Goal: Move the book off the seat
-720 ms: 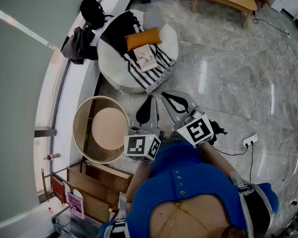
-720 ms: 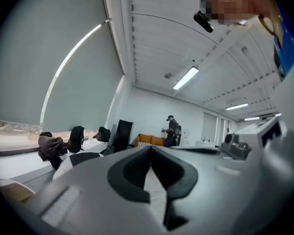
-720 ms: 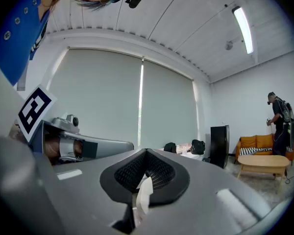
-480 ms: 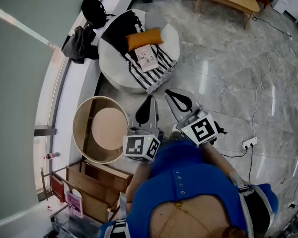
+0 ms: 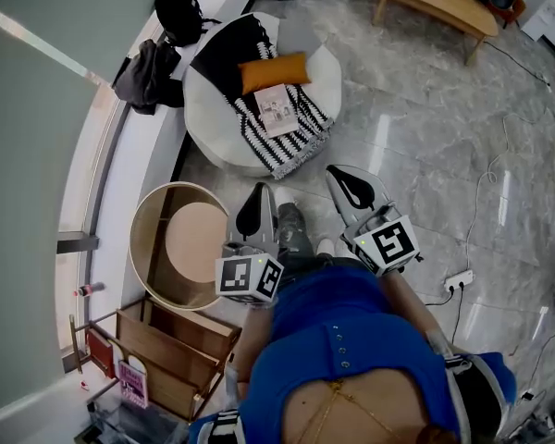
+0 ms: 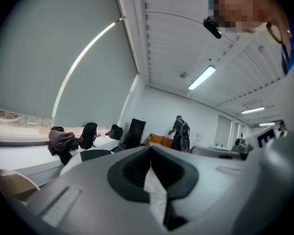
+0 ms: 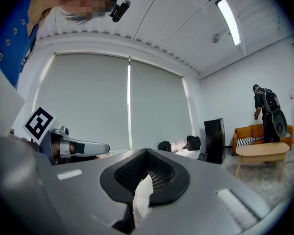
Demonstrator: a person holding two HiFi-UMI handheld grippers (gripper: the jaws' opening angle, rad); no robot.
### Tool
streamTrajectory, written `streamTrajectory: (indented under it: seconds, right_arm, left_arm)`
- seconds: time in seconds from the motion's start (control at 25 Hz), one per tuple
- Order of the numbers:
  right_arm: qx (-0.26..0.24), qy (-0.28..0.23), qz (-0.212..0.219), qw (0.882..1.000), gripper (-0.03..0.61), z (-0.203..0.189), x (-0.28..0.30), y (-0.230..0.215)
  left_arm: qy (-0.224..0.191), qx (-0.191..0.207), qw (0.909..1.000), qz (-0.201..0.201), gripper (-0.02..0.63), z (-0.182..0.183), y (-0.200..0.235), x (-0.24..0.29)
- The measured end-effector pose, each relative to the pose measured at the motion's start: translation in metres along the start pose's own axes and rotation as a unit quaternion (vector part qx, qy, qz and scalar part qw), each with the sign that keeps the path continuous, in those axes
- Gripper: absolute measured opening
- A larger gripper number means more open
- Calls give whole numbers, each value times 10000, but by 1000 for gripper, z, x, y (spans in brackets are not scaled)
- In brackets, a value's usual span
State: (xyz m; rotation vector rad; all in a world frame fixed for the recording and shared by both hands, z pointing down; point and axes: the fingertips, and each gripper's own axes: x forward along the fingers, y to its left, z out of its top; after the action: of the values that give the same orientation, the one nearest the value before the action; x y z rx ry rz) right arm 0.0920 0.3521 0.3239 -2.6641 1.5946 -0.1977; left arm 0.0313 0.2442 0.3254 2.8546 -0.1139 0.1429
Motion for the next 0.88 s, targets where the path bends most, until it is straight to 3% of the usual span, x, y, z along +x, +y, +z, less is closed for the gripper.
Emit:
streamTrajectory:
  seconds: [0.48,0.88]
  right_arm:
    - [-95,100,-128,9998,1,12,188,-65]
    - [7,-53,-106,9999,2,30,293,-97]
  left_arm:
    - [130,98,9994,-312,3,38,111,160]
    - [112,143,9989,-441,3,71,160,247]
